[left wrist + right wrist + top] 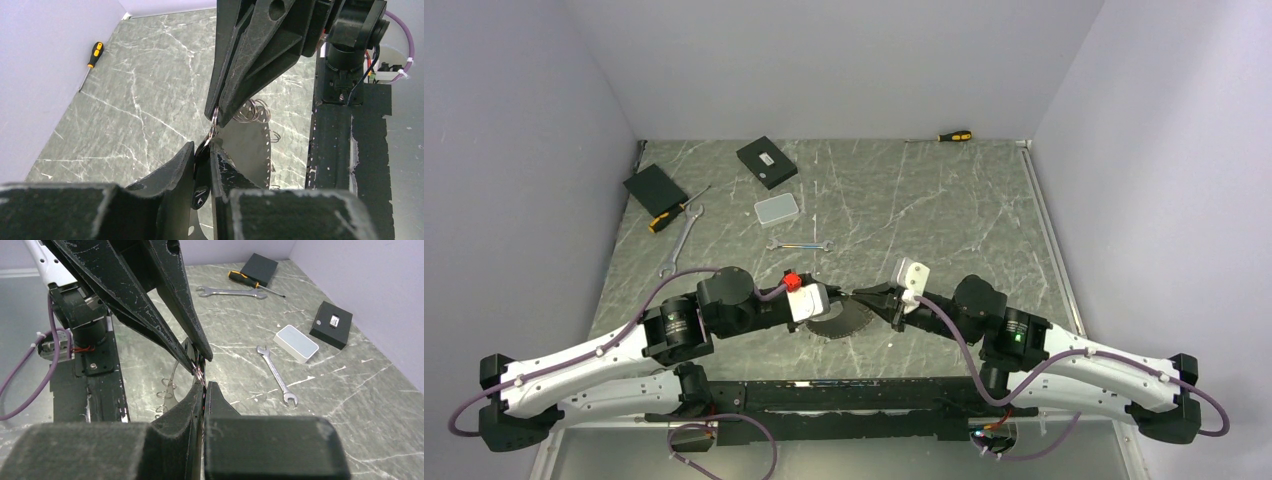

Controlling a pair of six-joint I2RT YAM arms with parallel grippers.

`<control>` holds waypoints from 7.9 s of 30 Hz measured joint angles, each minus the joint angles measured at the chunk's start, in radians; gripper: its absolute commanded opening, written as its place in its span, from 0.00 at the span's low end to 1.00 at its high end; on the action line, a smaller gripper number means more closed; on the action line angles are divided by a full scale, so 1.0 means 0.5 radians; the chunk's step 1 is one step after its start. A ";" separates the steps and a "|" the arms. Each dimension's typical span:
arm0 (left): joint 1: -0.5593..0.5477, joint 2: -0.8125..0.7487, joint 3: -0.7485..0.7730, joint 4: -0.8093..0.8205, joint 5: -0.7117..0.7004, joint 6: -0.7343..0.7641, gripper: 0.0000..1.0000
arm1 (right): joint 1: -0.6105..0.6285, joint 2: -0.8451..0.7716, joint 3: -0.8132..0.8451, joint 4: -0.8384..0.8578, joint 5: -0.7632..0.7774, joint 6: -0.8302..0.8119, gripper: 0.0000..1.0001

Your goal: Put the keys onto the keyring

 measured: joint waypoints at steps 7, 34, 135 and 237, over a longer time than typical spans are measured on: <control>0.000 0.001 0.000 0.005 0.008 0.001 0.22 | -0.001 0.002 0.000 0.000 0.000 0.004 0.00; 0.004 -0.002 0.000 0.018 0.082 0.011 0.00 | -0.001 0.041 0.000 0.009 0.007 0.005 0.00; 0.007 -0.152 0.018 0.172 0.182 -0.073 0.31 | -0.004 0.041 0.047 0.292 -0.034 0.450 0.00; 0.000 -0.198 0.074 -0.320 0.074 0.012 0.42 | 0.002 0.247 0.420 -0.415 -0.272 -0.143 0.00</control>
